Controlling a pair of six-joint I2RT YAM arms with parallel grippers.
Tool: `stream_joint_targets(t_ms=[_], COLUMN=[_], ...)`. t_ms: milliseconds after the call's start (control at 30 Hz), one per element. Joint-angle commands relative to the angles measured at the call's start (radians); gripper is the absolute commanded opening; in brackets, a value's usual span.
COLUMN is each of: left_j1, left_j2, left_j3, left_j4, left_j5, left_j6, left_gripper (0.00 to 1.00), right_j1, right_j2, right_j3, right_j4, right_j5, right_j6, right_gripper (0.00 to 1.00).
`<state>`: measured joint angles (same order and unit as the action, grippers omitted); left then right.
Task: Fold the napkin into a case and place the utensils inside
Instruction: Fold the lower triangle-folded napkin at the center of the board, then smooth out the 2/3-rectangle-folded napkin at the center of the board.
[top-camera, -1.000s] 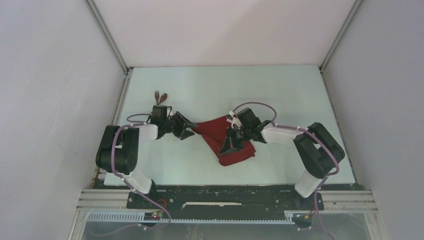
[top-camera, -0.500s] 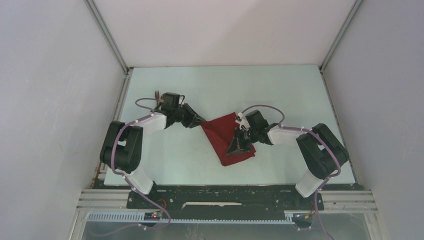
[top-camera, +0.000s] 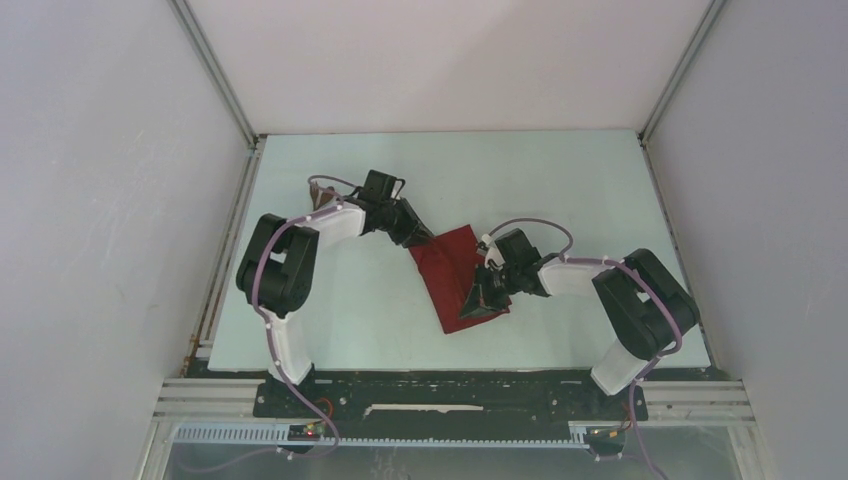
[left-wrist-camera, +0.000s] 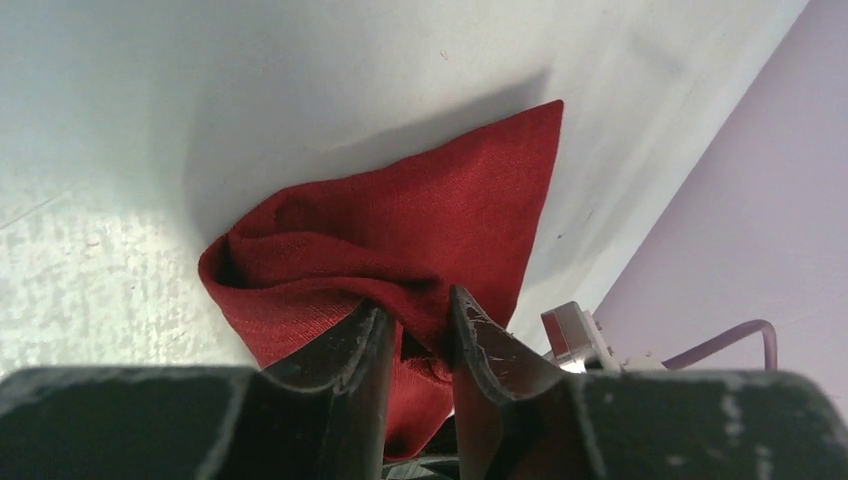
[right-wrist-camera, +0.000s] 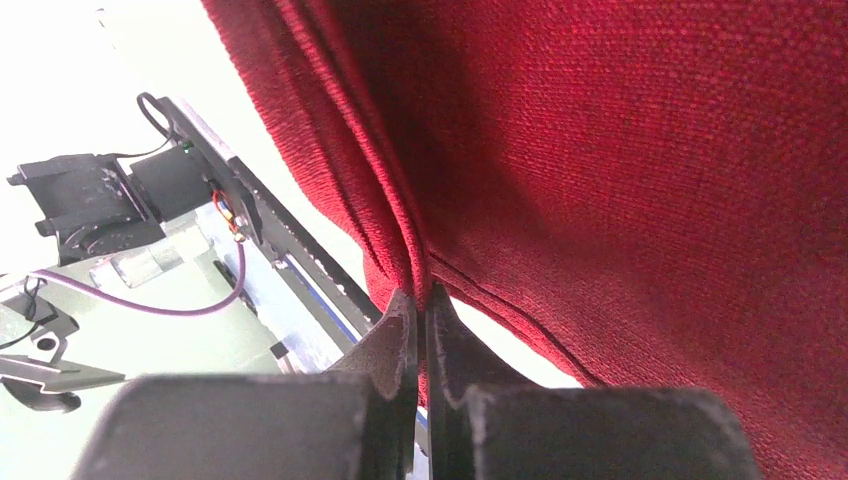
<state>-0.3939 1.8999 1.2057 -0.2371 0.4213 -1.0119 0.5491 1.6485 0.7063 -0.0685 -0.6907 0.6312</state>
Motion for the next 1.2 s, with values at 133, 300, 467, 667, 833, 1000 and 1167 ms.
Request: stream_joint_targets(t_ms=[133,300,467,667,833,1000,1167], left_j1=[-0.026,-0.032,-0.038,-0.012,0.03,0.032,0.032], left_j2=[0.074,0.069,0.012,-0.094,-0.087,-0.032,0.021], left_j3=[0.101,0.125,0.141,0.042,-0.05,-0.05,-0.018], left_j4=[-0.072,-0.091,-0.1,-0.061,0.094,0.163,0.209], left_j5=[-0.026,-0.03,0.02,0.053,0.133,0.143,0.158], left_j6=[0.05,0.066,0.087,0.132,0.078,0.057,0.045], left_gripper=[0.34,0.45,0.63,0.65,0.35,0.2,0.07], right_j1=[-0.007,-0.011,-0.019,-0.032,-0.031,-0.03,-0.024], right_j2=[-0.025,-0.017,-0.017,-0.023,-0.024,-0.024,-0.033], right_j3=[-0.024,-0.027,-0.027,-0.027,-0.027,-0.027,-0.027], right_j4=[0.025,0.028,0.022,0.014,0.017,0.016,0.008], right_j5=[0.032,0.035,0.037,0.035,0.034,0.036,0.04], right_j6=[-0.003,-0.007,-0.016,-0.024,-0.023,-0.023,-0.025], right_gripper=[0.0,0.0,0.0,0.0,0.0,0.0,0.0])
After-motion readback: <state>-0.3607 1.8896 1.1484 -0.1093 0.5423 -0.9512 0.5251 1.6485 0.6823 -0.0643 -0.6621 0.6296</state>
